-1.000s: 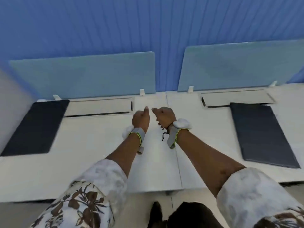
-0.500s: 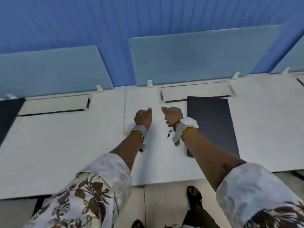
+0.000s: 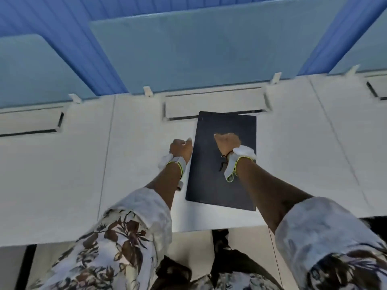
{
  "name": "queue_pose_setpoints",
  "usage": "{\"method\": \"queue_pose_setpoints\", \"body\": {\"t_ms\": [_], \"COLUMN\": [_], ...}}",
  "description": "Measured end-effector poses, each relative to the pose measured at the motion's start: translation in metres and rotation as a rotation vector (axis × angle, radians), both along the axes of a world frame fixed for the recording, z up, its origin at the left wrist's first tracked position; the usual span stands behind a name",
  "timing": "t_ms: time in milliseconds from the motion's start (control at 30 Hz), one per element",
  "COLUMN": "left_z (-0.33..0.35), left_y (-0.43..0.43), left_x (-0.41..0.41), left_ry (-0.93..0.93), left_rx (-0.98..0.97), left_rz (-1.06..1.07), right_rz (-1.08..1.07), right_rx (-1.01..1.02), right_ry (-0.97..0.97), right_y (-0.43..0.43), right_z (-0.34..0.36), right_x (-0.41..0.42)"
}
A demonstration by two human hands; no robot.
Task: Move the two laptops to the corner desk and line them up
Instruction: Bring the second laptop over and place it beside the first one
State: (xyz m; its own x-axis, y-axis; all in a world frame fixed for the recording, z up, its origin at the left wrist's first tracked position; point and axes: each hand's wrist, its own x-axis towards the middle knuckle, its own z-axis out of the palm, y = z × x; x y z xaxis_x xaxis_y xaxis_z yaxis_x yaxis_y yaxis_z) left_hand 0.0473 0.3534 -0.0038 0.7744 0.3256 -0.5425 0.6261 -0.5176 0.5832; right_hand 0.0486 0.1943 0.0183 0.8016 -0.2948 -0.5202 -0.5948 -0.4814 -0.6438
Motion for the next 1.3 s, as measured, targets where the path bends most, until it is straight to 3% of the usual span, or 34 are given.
{"method": "queue_pose_setpoints", "body": {"t_ms": [333, 633, 800, 1300], "left_z": [-0.021, -0.026, -0.032, -0.034], "left_y": [-0.033, -0.043, -0.044, -0.037], "left_x": [0.016, 0.013, 0.012, 0.009], "left_ry": [0.144, 0.179, 0.168, 0.124], "left_rx": [0.064, 0.183, 0.149, 0.089], "left_rz": [-0.084, -0.158, -0.126, 0.004], "right_rz": [-0.246, -0.286, -0.388, -0.359], "right_rx": [-0.058, -0.392, -0.369, -0.311], "right_ry": [-0.007, 0.186, 0.263, 0.266], "right_y": [-0.045, -0.054, -0.053, -0.058], "right_z": [-0.018, -0.030, -0.045, -0.050], "right_x": [-0.006, -0.024, -0.033, -0.029]}}
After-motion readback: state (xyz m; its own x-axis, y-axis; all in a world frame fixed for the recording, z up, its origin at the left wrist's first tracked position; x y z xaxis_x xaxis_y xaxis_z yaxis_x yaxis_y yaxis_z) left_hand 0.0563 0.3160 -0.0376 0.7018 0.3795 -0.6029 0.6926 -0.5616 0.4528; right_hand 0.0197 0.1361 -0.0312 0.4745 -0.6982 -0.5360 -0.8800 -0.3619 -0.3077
